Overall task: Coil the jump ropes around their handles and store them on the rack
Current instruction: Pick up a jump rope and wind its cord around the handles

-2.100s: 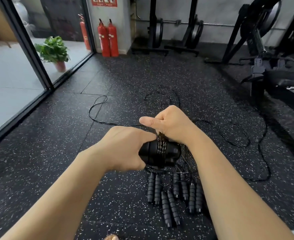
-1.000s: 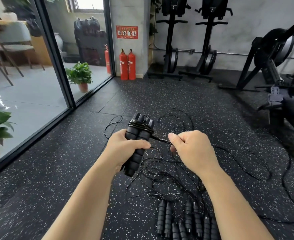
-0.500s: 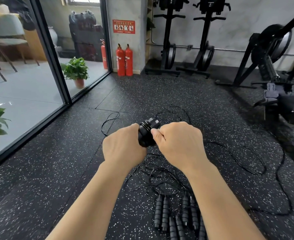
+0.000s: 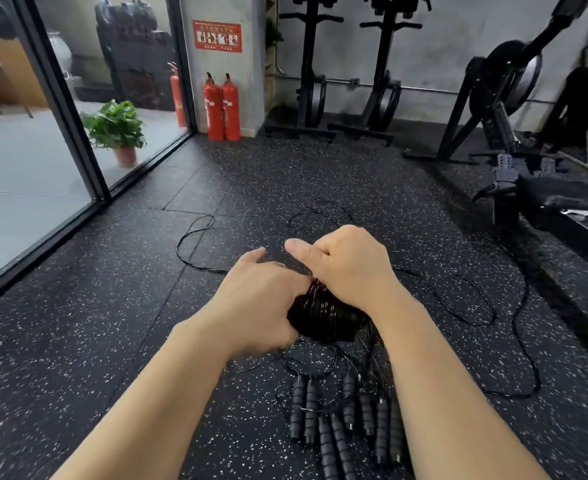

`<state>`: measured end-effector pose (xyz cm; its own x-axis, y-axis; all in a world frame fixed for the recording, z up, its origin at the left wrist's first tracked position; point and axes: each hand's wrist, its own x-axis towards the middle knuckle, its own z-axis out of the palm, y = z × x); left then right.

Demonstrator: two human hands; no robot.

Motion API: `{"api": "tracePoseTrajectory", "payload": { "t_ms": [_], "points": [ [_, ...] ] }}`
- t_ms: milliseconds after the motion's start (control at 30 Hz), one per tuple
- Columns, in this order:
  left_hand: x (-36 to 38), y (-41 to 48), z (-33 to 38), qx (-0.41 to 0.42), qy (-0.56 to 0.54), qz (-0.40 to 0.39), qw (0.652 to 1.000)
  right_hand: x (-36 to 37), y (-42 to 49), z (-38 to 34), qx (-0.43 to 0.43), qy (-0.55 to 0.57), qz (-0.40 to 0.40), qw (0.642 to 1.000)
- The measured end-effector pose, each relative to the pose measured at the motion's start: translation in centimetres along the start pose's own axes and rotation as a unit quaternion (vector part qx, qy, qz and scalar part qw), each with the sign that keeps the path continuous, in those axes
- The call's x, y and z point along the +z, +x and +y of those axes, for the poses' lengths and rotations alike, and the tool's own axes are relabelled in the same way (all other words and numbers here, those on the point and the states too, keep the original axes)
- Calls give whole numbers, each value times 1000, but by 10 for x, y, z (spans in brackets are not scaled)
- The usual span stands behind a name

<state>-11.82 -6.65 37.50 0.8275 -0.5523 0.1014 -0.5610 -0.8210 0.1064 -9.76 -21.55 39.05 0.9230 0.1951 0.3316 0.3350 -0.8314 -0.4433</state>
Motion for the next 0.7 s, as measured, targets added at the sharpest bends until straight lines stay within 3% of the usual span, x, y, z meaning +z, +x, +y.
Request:
{"api": "tracePoseTrajectory", "payload": {
  "t_ms": [233, 433, 600, 700],
  "points": [
    [8, -4, -2, 31, -144, 23, 989, -5, -2, 13, 107, 297, -60, 947],
    [-2, -6, 0, -22, -299, -36, 953, -8, -3, 9, 147, 369, 9, 918],
    [-3, -7, 3, -6, -426, -66, 902, -2, -3, 13, 201, 386, -67, 898],
    [-8, -8, 4, -41, -478, -35, 877, 9, -4, 17, 261, 494, -114, 822]
  ]
}}
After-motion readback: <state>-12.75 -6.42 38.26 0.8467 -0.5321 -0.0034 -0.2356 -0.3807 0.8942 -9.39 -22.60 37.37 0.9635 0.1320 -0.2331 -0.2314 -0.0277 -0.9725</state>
